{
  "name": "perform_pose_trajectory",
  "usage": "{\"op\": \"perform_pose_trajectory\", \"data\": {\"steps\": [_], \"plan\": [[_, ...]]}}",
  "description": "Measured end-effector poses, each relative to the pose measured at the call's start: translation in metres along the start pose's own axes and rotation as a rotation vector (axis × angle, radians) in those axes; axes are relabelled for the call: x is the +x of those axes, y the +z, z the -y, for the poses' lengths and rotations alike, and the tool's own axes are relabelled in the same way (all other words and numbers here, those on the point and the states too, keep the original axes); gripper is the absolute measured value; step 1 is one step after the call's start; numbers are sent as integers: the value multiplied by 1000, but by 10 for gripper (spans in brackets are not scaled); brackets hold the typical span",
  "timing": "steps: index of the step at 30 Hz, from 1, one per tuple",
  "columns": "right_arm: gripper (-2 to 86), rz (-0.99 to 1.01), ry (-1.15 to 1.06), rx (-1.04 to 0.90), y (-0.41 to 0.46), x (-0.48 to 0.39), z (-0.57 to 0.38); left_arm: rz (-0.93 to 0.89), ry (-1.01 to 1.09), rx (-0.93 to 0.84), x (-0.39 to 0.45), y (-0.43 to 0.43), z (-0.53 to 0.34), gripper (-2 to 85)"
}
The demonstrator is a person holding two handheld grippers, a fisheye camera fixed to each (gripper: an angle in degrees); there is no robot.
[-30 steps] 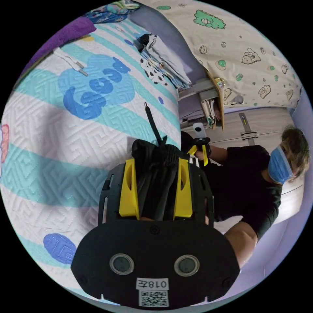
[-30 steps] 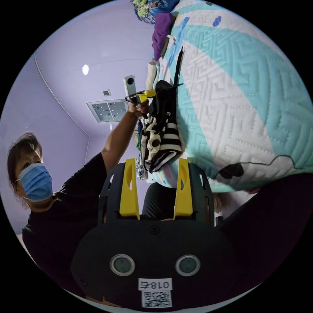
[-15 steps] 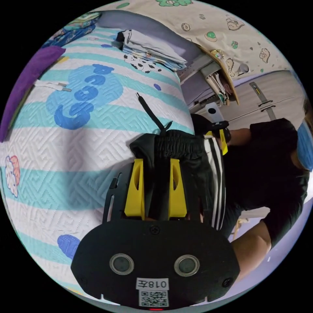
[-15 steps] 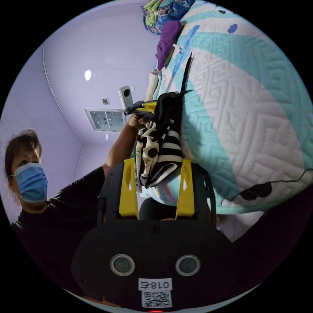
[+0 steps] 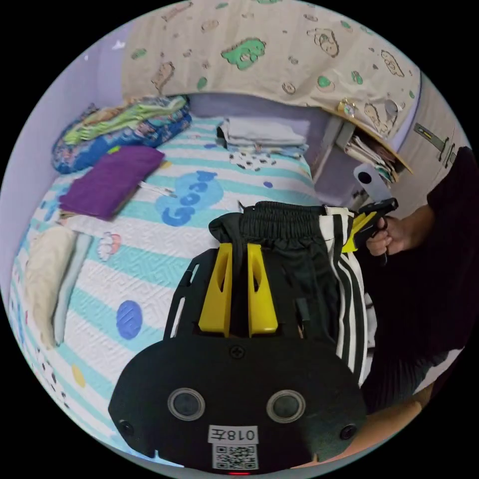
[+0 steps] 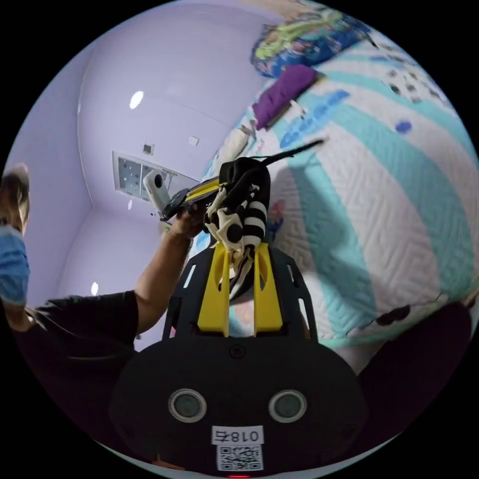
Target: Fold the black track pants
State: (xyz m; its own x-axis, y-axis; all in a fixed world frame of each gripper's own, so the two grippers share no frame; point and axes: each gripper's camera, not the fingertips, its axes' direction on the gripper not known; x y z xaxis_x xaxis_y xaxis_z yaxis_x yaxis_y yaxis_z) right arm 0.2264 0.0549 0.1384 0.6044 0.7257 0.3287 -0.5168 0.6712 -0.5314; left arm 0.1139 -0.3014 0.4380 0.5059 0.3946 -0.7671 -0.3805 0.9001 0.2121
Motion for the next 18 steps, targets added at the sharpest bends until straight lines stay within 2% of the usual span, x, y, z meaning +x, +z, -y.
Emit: {"op": "perform_pose_trajectory", "data": {"steps": [3, 6, 10, 18], "plan": [[78, -85, -216, 54, 2, -51, 10, 174, -101, 165, 15, -76, -35, 51], [77, -156, -406, 74, 18, -99, 29, 364, -162, 235, 28, -132, -62, 51], [77, -191, -544, 85, 55, -142, 67, 512, -237, 243, 17, -170, -79, 51], [76, -153, -676, 93, 120, -201, 175, 735, -372, 236, -65, -225, -69, 50]]}}
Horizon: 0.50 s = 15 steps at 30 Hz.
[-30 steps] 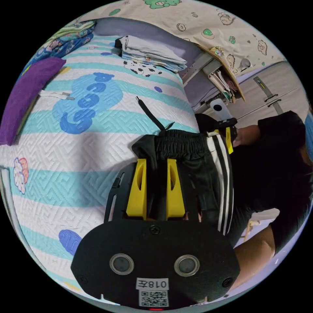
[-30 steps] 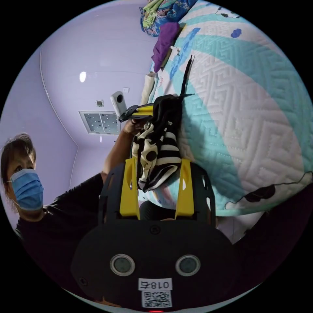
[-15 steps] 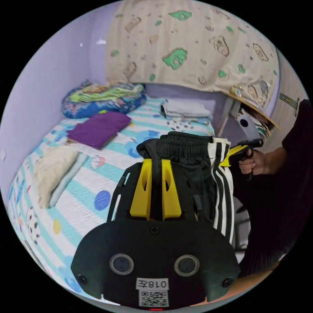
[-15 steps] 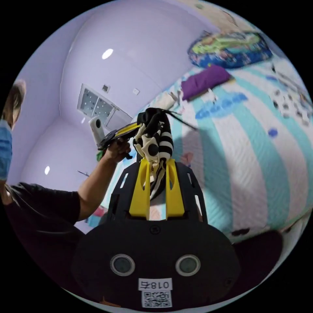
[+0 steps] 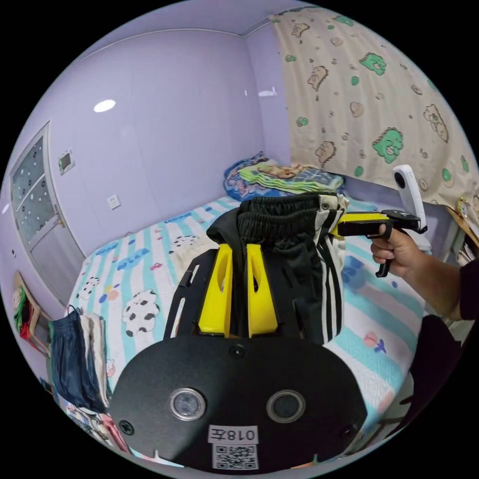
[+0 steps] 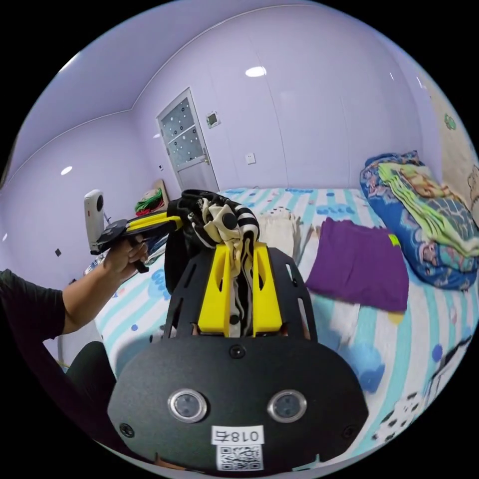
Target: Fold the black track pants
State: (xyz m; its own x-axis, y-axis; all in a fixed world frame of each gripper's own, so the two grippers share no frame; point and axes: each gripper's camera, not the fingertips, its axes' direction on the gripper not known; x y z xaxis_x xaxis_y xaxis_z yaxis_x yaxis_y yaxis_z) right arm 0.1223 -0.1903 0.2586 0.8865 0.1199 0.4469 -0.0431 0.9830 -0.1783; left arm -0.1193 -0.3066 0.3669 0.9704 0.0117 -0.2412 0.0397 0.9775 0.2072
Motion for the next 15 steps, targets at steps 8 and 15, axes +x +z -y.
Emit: {"op": "perform_pose_trajectory", "data": {"steps": [8, 15], "plan": [[76, 27, 41, 83, 63, 21, 69, 169, -38, 52, -44, 60, 34, 50], [76, 74, 29, 95, -3, 6, 77, 130, 92, 104, -8, 32, 62, 50]]}}
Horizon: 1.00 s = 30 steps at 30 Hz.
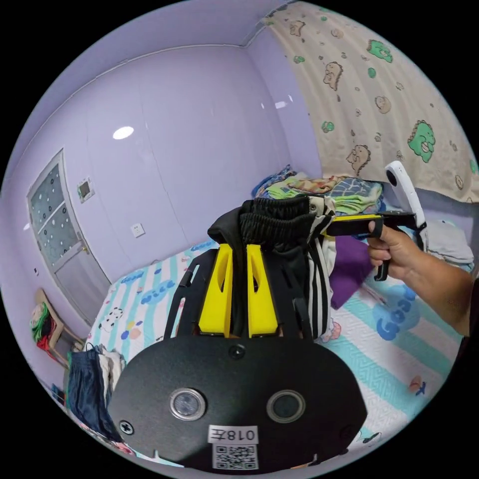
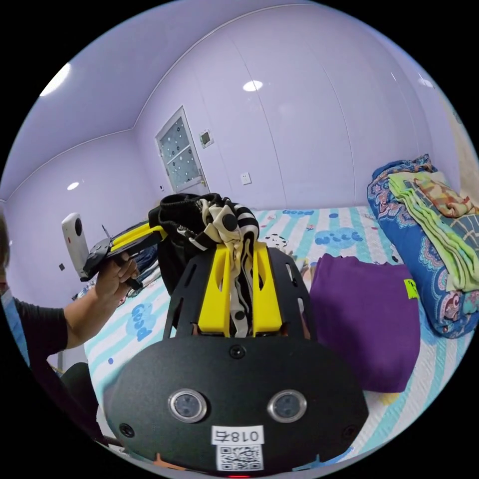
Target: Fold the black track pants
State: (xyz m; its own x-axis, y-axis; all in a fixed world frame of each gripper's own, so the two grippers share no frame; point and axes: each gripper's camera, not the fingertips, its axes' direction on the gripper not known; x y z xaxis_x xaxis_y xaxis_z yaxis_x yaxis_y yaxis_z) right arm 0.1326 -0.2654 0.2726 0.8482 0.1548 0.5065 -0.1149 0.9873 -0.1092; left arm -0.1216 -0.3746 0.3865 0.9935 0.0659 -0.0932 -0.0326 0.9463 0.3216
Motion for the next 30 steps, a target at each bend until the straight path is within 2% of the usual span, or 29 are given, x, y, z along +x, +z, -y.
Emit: {"op": "perform_pose_trajectory", "data": {"steps": [6, 10, 14, 16, 18, 19, 21, 22, 23, 26, 30], "plan": [[75, -77, -46, 11, -112, -30, 33, -139, 41, 71, 42, -27, 63, 50], [75, -201, -79, -13, -159, -30, 74, -214, -2, 89, 59, 5, 108, 49], [76, -285, -36, -54, -158, 5, 116, -249, -92, 51, 76, 98, 153, 49], [80, -346, 23, -122, -126, 44, 144, -236, -137, -7, 81, 159, 172, 50], [91, -385, 128, -200, -91, 82, 151, -278, -263, -204, 77, 260, 178, 64], [104, -440, 225, -231, -76, 101, 142, -285, -326, -266, 73, 282, 173, 72], [113, -507, 291, -119, -83, 102, 123, -350, -590, -217, 52, 314, 134, 88], [113, -535, 261, -64, -93, 92, 113, -363, -621, -185, 50, 315, 127, 88], [114, -548, 227, -54, -99, 86, 109, -361, -615, -153, 48, 314, 118, 89], [109, -487, 90, -41, -135, 50, 97, -362, -414, -123, 69, 300, 115, 85], [109, -388, -53, -139, -171, 4, 95, -455, -159, -145, 132, 291, 112, 81]]}}
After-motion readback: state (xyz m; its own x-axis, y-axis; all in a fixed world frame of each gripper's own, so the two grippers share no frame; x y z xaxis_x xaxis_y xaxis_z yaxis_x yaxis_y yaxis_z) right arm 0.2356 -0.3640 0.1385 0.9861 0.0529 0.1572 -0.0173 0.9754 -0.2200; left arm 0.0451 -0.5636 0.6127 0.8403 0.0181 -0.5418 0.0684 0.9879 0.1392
